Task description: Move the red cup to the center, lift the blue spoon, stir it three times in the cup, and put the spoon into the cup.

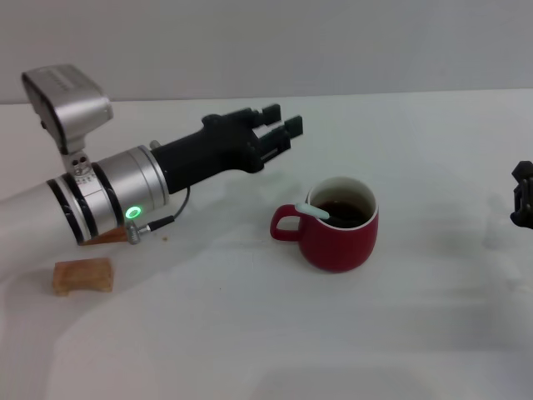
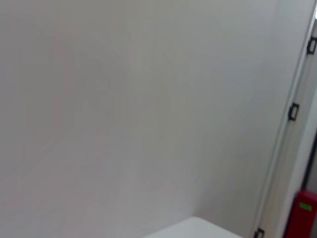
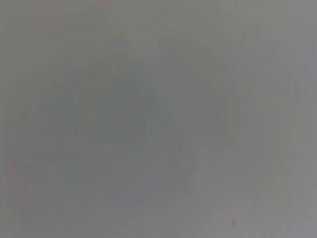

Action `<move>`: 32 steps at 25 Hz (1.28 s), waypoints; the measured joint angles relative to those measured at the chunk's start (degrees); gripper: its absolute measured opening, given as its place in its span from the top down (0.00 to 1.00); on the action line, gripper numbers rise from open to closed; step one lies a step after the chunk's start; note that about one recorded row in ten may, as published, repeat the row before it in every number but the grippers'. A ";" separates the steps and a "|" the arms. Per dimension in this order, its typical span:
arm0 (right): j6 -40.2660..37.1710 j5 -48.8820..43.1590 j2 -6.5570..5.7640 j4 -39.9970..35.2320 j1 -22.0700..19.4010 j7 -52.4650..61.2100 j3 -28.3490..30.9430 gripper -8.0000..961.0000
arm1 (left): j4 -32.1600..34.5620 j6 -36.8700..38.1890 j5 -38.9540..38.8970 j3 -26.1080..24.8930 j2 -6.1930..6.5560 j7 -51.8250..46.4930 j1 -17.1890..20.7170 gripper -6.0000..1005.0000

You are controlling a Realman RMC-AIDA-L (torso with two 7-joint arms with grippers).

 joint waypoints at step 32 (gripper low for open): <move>-11.18 0.79 -0.25 -1.81 -1.94 -12.14 23.34 0.98 | -21.32 27.93 -54.68 2.55 -0.47 44.58 18.00 0.26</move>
